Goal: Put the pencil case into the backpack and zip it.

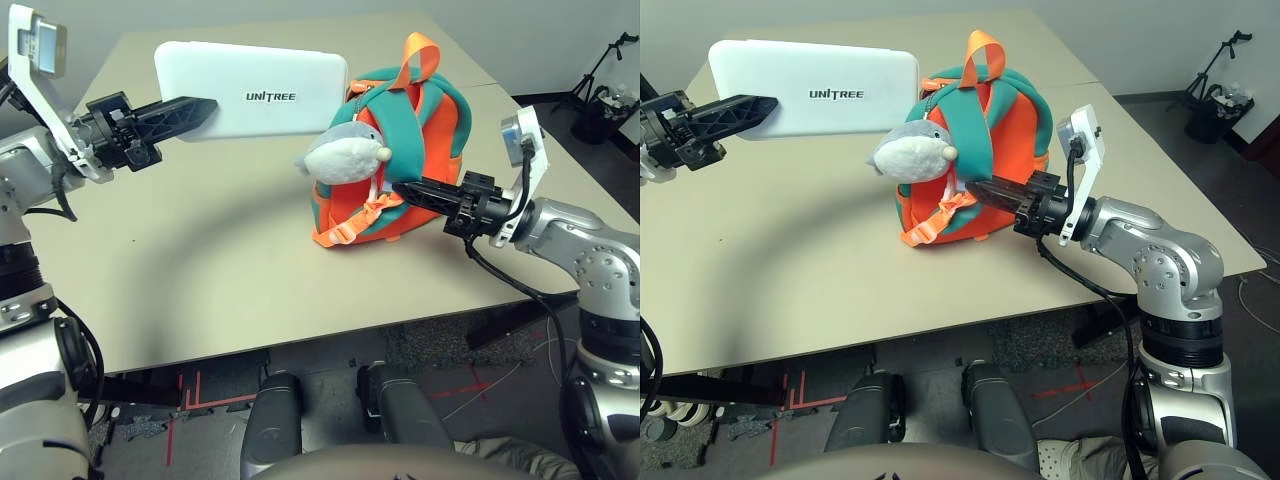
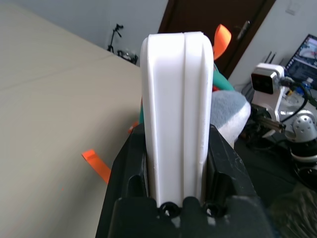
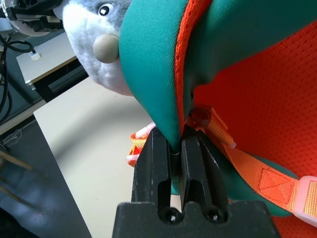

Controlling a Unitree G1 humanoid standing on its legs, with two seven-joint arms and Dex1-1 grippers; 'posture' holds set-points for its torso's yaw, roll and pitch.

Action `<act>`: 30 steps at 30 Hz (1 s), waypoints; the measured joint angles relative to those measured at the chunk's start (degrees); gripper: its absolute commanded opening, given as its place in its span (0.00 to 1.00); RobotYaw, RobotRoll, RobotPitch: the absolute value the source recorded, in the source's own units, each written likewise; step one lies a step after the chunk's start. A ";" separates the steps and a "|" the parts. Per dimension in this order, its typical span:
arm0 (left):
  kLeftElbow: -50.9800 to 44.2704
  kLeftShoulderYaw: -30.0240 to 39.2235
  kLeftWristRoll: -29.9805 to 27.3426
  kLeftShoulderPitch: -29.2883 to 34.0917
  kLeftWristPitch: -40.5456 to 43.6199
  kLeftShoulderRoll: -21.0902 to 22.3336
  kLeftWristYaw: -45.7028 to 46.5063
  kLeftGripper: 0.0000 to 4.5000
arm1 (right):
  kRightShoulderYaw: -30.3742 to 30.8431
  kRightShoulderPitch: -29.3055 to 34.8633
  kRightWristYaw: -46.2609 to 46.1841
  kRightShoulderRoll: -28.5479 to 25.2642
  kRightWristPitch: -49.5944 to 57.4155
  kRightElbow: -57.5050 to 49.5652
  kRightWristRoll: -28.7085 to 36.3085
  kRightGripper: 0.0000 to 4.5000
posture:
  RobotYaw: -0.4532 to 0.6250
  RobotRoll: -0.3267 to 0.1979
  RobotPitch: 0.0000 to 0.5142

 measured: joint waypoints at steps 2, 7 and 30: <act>-0.83 -0.78 -0.01 0.79 0.78 0.86 -1.08 0.29 | 0.10 0.00 0.10 0.00 -0.18 0.14 -0.17 0.00 | 0.35 0.62 0.14; -3.55 -4.17 0.48 3.35 1.52 2.11 -2.36 0.29 | 0.77 0.00 0.25 0.09 -0.63 0.67 -0.73 0.00 | 0.36 0.62 0.13; 13.21 -18.52 20.07 -6.06 -18.81 -25.65 4.91 0.29 | 3.79 -1.25 0.35 2.20 -4.24 2.13 -3.37 0.00 | 0.32 0.62 0.12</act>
